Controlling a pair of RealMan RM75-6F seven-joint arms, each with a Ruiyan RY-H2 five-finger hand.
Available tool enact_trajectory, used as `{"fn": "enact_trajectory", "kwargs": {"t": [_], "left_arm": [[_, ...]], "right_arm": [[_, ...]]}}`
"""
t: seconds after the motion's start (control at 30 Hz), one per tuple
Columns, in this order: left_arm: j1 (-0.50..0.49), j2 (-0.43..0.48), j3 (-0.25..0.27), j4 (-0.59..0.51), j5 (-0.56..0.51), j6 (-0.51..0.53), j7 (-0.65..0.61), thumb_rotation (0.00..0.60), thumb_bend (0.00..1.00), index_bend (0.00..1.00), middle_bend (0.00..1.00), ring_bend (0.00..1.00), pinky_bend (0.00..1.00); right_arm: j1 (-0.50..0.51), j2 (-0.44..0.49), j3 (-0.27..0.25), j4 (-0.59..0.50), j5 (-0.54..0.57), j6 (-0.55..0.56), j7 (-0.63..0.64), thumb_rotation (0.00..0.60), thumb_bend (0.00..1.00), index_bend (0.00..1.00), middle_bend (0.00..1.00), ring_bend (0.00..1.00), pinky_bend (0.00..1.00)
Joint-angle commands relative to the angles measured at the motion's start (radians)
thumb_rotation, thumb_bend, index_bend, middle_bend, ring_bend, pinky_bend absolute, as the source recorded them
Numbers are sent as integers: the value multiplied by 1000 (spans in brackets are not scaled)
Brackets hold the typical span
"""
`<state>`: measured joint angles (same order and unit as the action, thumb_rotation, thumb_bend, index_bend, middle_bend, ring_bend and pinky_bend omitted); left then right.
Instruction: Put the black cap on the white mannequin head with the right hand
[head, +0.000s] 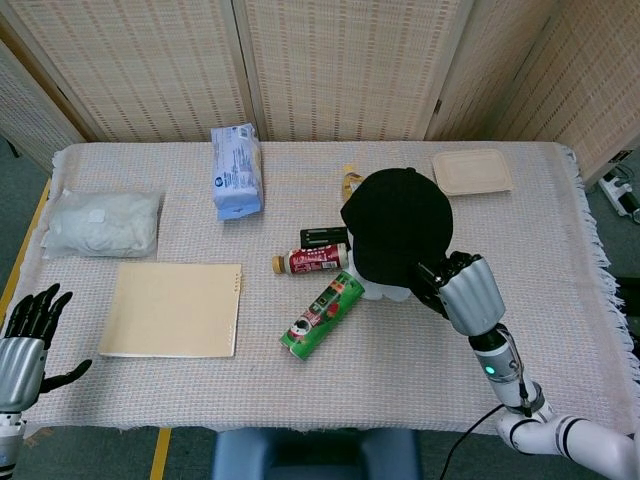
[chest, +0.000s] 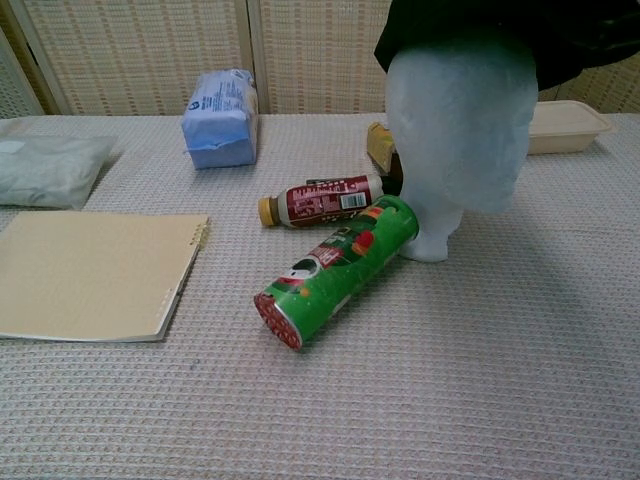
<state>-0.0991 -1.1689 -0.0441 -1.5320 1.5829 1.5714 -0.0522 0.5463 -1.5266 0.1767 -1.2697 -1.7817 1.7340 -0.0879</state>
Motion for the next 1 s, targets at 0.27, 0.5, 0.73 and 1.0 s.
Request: {"fn": "enact_trajectory", "kwargs": {"t": [0.27, 0.5, 0.73, 1.0], "left_arm": [[0, -13, 9, 4, 16, 1, 26, 600, 173, 7, 0, 0, 52], [0, -11, 8, 1, 15, 2, 21, 600, 173, 5, 0, 0, 53], [1, -6, 6, 0, 11, 2, 12, 600, 173, 6, 0, 0, 53], [2, -2, 7, -6, 14, 6, 10, 600, 174, 5, 0, 0, 53]], "right_arm": [[-47, -17, -87, 84, -33, -17, 23, 600, 352, 818, 1000, 1000, 1000], [-60, -34, -105, 143, -60, -7, -3, 600, 209, 186, 1000, 1000, 1000], [-115, 35, -123, 114, -77, 57, -30, 600, 37, 0, 896, 1000, 1000], [-262, 185, -205, -80, 13, 20, -107, 600, 7, 0, 591, 870, 1000]]}}
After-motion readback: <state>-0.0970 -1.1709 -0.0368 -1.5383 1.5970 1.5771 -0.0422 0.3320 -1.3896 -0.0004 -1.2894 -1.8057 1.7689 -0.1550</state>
